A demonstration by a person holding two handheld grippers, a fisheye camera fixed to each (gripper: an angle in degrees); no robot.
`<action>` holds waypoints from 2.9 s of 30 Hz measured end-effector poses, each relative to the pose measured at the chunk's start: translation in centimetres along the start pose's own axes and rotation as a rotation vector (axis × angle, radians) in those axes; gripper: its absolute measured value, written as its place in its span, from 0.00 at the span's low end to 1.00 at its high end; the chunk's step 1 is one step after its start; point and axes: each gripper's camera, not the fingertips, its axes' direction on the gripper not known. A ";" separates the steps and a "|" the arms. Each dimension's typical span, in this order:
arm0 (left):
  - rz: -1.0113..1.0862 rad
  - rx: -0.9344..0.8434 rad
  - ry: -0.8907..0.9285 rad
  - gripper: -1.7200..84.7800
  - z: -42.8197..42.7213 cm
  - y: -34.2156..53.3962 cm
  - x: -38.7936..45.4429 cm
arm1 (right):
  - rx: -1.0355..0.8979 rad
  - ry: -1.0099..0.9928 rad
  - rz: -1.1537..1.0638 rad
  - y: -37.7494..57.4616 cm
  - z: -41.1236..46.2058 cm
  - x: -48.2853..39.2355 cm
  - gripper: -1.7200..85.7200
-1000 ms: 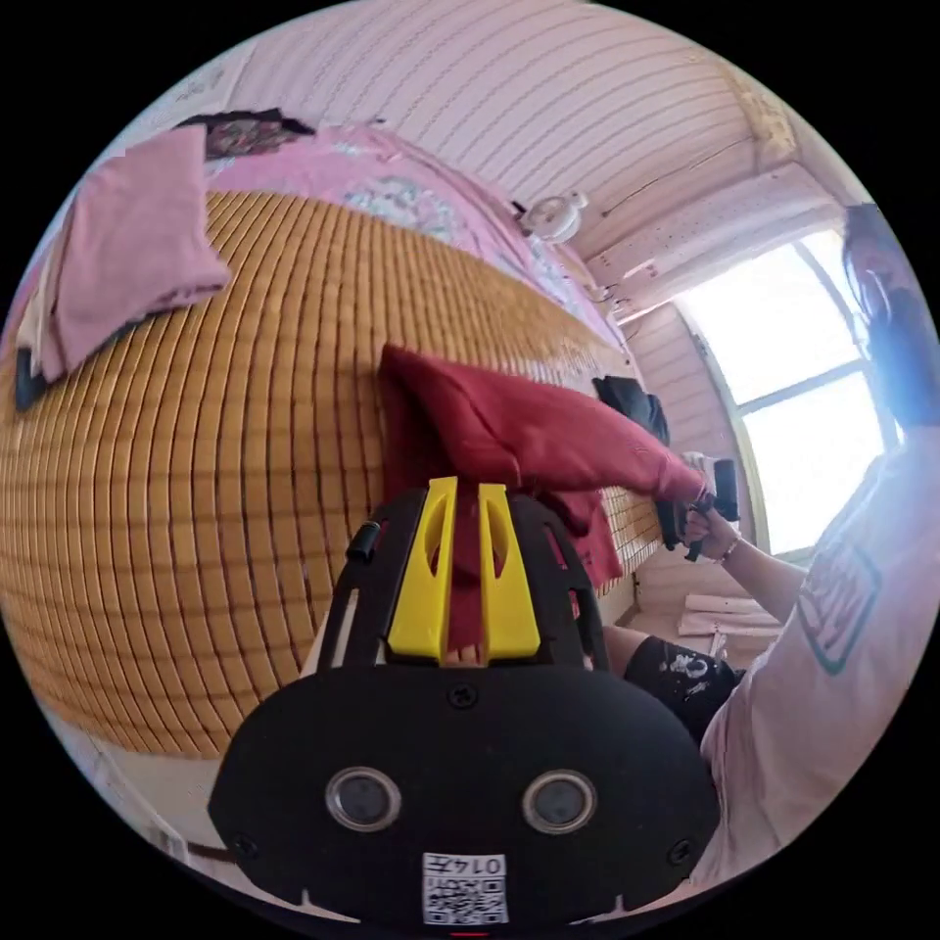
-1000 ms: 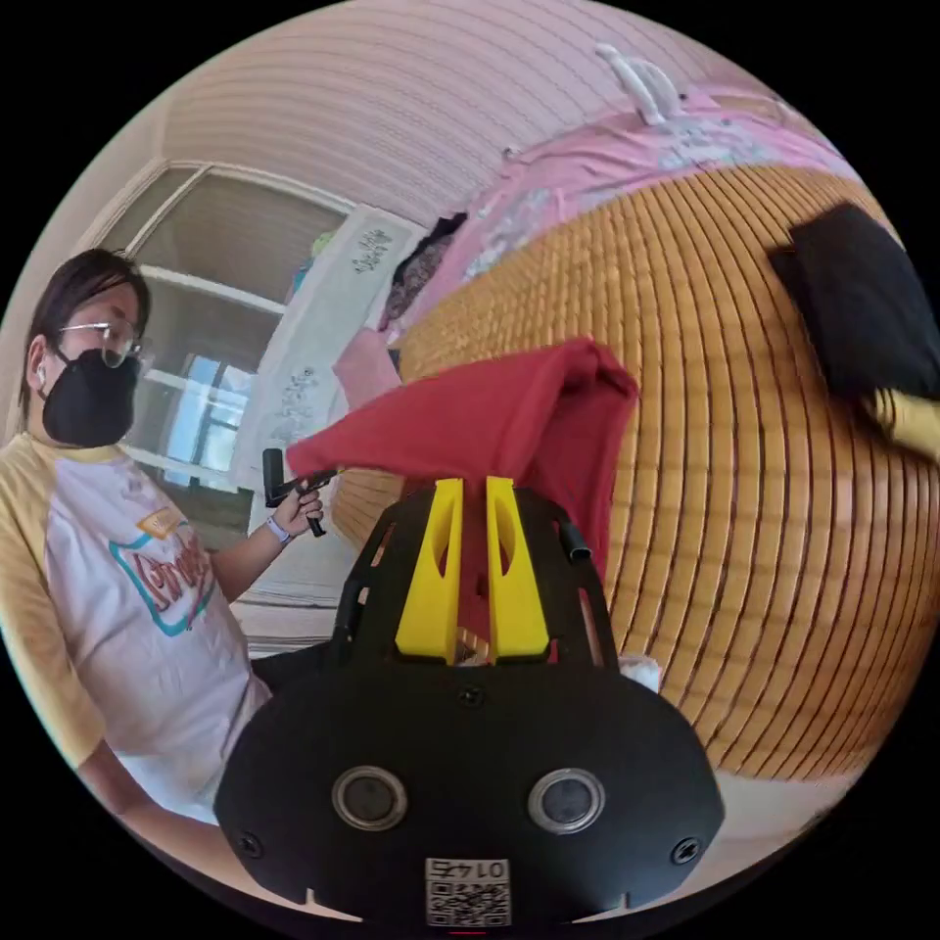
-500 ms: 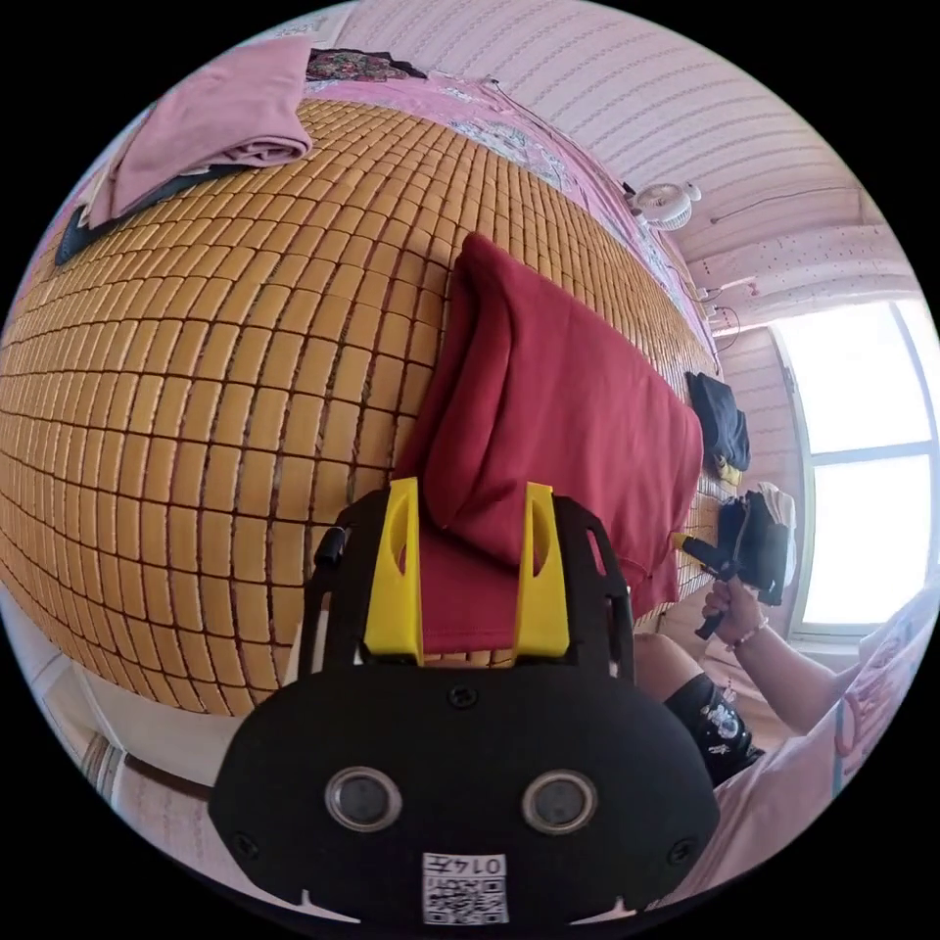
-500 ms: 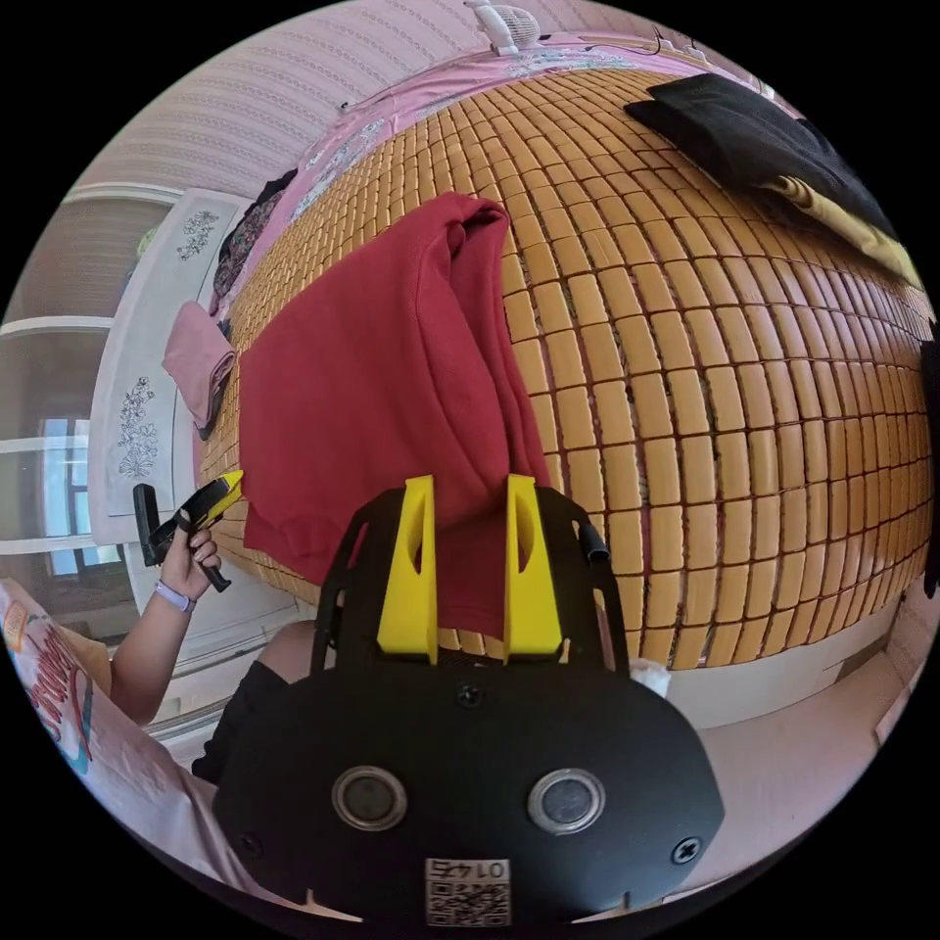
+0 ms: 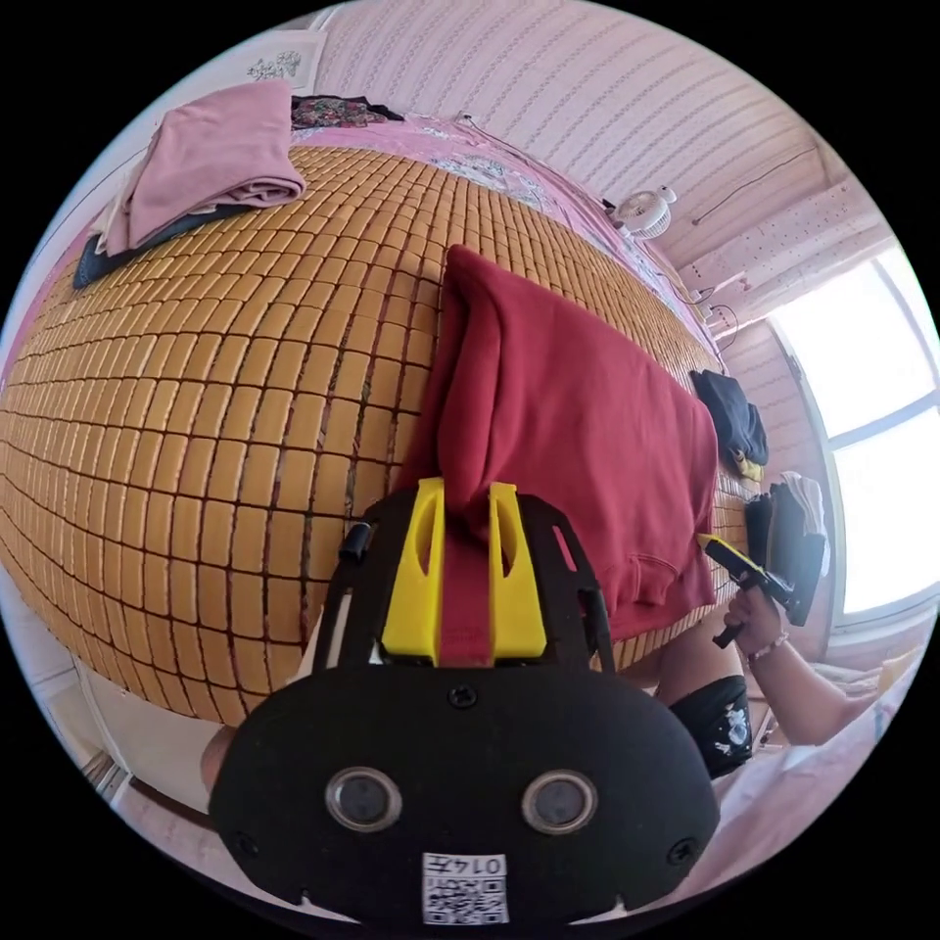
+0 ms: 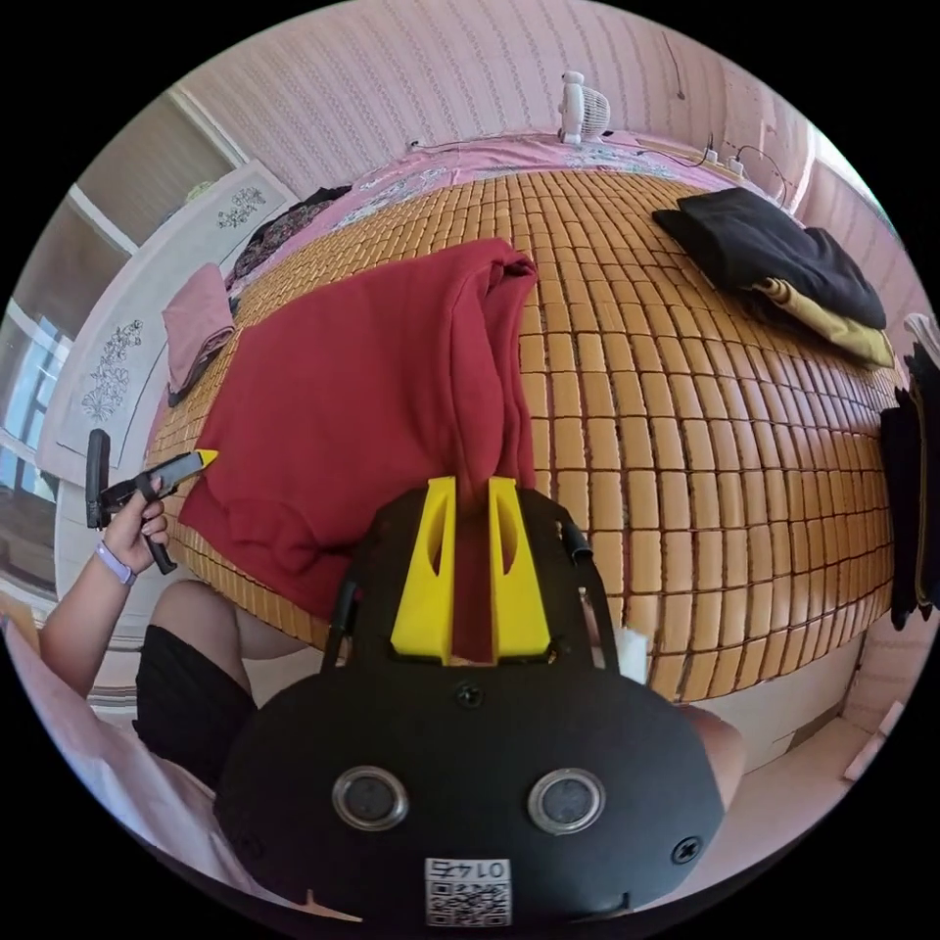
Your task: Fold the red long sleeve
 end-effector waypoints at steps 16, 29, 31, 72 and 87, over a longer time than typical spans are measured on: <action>0.187 -0.051 -0.115 0.07 -2.2 5.7 5.6 | -0.038 -0.066 -0.042 3.0 -5.5 -1.6 0.07; 0.018 -0.103 -0.174 0.10 2.5 10.1 1.3 | -0.129 0.089 0.054 6.3 -4.5 -3.9 0.12; 0.058 -0.172 -0.200 0.09 4.1 10.3 1.4 | -0.186 0.065 0.074 5.5 -3.7 -4.6 0.09; 0.650 -0.177 -0.025 0.01 16.7 23.0 12.4 | -0.712 0.221 -0.797 -28.5 15.3 -52.9 0.01; 0.518 0.013 -0.106 0.01 17.8 15.9 12.1 | -0.752 0.385 -0.898 -30.9 18.5 -60.8 0.01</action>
